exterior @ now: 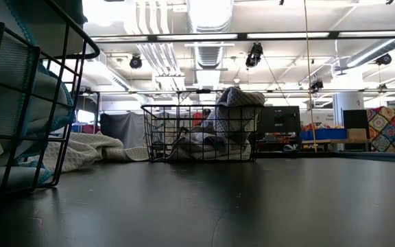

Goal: Sort microfiber towel by color & place in baskets
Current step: Put the blue microfiber cloth into the bottom wire basket, then put the top white microfiber cloth into the top wire basket

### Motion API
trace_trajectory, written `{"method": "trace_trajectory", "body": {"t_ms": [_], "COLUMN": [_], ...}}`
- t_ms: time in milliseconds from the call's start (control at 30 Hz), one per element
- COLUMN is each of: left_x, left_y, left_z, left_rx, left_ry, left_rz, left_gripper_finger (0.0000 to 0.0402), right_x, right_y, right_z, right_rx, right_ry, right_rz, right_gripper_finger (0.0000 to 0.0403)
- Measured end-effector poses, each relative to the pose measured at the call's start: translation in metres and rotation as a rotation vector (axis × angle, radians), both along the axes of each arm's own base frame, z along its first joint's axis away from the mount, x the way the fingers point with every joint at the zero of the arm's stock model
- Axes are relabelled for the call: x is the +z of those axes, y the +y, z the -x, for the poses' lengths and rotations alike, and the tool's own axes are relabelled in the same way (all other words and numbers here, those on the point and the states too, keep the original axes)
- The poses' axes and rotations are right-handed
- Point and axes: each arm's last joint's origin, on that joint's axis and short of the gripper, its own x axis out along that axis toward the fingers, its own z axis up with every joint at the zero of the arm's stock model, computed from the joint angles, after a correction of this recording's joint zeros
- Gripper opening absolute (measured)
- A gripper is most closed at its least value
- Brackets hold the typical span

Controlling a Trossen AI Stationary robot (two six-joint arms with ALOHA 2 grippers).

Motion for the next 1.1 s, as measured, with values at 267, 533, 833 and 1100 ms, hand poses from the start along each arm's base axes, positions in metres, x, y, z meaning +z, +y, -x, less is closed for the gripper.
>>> {"method": "trace_trajectory", "body": {"t_ms": [267,533,833,1100], "left_x": [-0.0014,-0.0014,-0.0013,-0.0013], "left_y": [0.0003,0.0003,0.0003,0.0003], "left_z": [-0.0008,-0.0008,-0.0007,-0.0007], "left_rx": [-0.001,-0.001,-0.001,-0.002], "left_ry": [0.017,0.016,0.016,0.016], "left_rz": [0.009,0.009,0.009,0.009], "left_gripper_finger": [0.0000,0.0000,0.0000,0.0000], "right_x": [-0.0002,-0.0006,-0.0027,-0.0016], "right_y": [0.0000,0.0000,0.0004,0.0024], "right_z": [-0.0002,-0.0002,0.0001,0.0007], "right_rx": [0.000,0.001,0.005,0.077], "right_ry": [-0.004,-0.003,0.012,-0.007], "right_rz": [0.008,0.019,0.045,0.062], "right_gripper_finger": [0.0013,0.0014,0.0098,0.0172]}}
